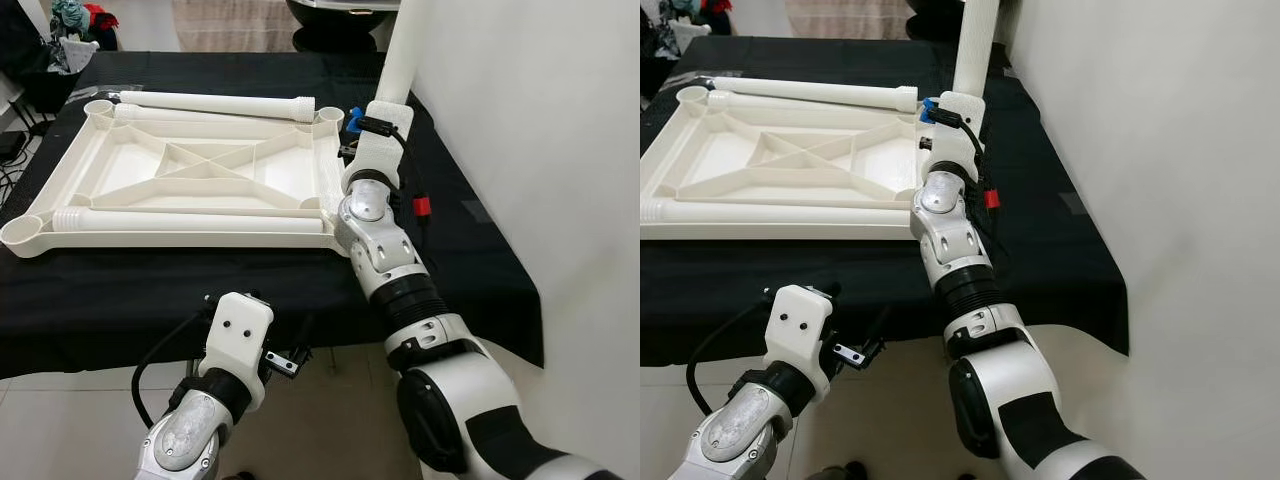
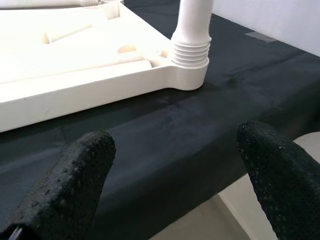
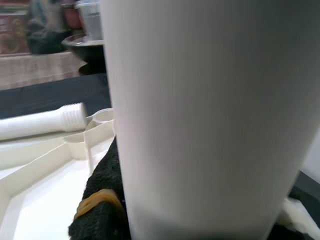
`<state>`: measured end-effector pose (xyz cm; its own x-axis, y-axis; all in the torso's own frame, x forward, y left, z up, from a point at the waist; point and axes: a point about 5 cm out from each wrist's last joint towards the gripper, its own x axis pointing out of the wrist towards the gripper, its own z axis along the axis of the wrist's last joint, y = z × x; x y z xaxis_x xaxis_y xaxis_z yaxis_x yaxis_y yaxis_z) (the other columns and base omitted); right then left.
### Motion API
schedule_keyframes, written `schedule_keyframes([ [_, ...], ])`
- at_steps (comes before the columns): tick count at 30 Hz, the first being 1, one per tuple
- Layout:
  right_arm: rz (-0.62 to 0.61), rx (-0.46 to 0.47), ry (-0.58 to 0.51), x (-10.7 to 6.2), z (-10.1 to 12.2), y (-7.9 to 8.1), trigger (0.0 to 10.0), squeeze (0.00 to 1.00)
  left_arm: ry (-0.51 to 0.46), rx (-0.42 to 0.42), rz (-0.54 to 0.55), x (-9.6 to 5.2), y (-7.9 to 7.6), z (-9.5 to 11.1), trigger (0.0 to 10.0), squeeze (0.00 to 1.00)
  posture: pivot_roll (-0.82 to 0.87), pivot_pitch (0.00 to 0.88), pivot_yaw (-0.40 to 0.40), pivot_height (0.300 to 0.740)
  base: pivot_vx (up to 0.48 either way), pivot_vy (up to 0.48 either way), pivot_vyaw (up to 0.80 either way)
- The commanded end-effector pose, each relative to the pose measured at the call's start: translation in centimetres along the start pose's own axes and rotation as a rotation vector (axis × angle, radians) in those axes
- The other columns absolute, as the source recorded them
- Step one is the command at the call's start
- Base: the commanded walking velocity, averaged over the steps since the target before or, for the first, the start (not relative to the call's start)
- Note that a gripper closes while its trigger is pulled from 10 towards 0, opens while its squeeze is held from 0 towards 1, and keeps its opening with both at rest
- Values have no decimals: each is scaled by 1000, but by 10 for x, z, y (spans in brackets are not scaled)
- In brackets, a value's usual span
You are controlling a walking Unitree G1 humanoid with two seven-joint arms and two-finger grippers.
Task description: Building children table
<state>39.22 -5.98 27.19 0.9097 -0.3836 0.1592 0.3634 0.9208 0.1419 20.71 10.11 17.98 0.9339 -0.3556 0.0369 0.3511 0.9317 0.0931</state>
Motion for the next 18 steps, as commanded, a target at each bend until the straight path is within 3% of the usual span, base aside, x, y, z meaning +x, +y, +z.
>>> schedule_keyframes([
  [1,-138,-50,167,2,-41,-25,10000,0,19,10,7,-1,1,-4,10000,0,101,237,-90,740,0,0,0],
  [6,-305,-121,143,-1,-38,-28,10000,0,14,11,11,0,0,-4,10000,0,99,239,-93,740,0,0,0],
  [18,-324,-108,187,-4,-40,-20,10000,0,12,12,21,0,2,-4,10000,0,98,243,-98,740,0,0,0],
])
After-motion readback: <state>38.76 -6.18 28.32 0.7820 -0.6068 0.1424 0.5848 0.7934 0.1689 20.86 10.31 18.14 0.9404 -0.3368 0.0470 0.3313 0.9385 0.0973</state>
